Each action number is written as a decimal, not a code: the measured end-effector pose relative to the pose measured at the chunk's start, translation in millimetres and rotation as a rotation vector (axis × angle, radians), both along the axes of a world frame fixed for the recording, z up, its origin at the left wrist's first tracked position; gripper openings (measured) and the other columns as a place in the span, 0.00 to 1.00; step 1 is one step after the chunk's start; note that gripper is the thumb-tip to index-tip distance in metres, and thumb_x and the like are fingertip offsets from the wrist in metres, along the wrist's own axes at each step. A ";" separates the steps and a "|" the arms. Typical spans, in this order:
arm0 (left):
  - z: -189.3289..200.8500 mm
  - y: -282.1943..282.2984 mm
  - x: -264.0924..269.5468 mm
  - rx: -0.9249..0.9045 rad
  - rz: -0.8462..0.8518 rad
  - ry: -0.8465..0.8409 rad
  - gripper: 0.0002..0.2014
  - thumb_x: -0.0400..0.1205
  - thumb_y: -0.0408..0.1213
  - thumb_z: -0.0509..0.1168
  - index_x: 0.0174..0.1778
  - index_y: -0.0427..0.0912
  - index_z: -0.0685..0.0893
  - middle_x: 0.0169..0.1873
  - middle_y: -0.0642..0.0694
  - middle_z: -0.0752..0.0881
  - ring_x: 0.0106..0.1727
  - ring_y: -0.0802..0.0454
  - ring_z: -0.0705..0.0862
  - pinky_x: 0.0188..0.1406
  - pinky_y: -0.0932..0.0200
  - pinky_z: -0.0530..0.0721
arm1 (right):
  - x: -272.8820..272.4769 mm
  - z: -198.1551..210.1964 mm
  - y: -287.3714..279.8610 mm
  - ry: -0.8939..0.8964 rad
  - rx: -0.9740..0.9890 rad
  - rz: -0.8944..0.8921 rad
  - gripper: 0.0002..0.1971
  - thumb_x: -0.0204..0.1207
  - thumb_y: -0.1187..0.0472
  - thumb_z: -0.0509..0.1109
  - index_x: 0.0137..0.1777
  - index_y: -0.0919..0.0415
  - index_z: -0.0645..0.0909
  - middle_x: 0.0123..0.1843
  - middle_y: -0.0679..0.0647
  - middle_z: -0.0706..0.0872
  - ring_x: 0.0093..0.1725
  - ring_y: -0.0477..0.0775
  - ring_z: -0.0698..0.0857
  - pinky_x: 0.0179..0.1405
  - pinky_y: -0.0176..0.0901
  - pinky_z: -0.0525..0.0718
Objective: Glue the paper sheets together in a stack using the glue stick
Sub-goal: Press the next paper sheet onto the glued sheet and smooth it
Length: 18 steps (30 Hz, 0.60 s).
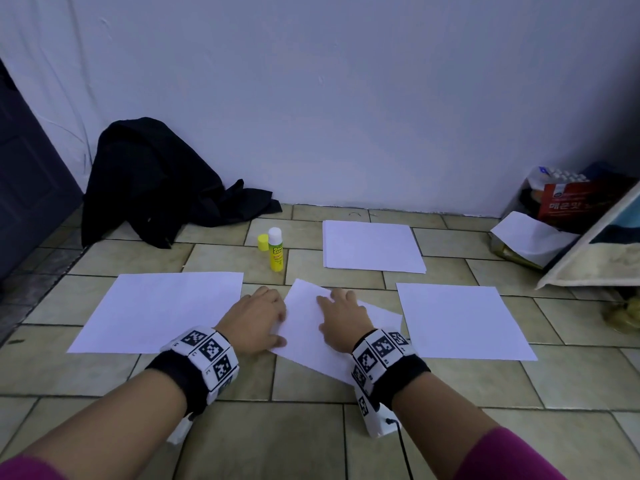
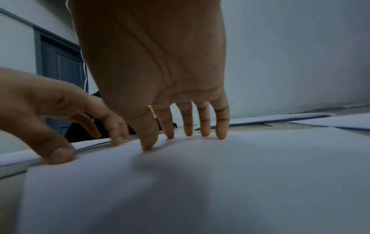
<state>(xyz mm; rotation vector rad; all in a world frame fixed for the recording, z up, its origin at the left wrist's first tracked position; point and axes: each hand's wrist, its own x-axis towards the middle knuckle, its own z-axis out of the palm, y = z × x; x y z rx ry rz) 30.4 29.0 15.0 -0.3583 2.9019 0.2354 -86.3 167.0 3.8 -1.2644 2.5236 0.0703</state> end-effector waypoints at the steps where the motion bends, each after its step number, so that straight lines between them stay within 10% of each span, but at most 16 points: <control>1: -2.6 -2.5 -1.0 0.038 -0.009 -0.031 0.30 0.79 0.53 0.68 0.73 0.44 0.71 0.74 0.48 0.67 0.78 0.50 0.61 0.68 0.57 0.69 | 2.3 0.0 -1.6 -0.020 0.008 0.049 0.27 0.83 0.56 0.61 0.80 0.57 0.60 0.80 0.59 0.60 0.76 0.63 0.61 0.68 0.58 0.71; 6: -8.3 -10.4 -5.1 0.067 0.005 -0.307 0.50 0.81 0.59 0.63 0.84 0.38 0.37 0.84 0.45 0.34 0.84 0.52 0.36 0.84 0.46 0.48 | 0.6 2.5 -2.0 -0.106 0.038 0.171 0.36 0.82 0.49 0.62 0.85 0.54 0.50 0.86 0.51 0.48 0.83 0.57 0.51 0.78 0.58 0.60; 18: -5.7 -9.9 -5.8 0.025 -0.004 -0.360 0.51 0.80 0.62 0.61 0.83 0.39 0.34 0.83 0.47 0.32 0.84 0.55 0.37 0.81 0.52 0.58 | -59.0 10.9 68.0 -0.210 0.195 -0.130 0.62 0.68 0.37 0.74 0.84 0.63 0.33 0.86 0.53 0.36 0.85 0.51 0.41 0.81 0.62 0.43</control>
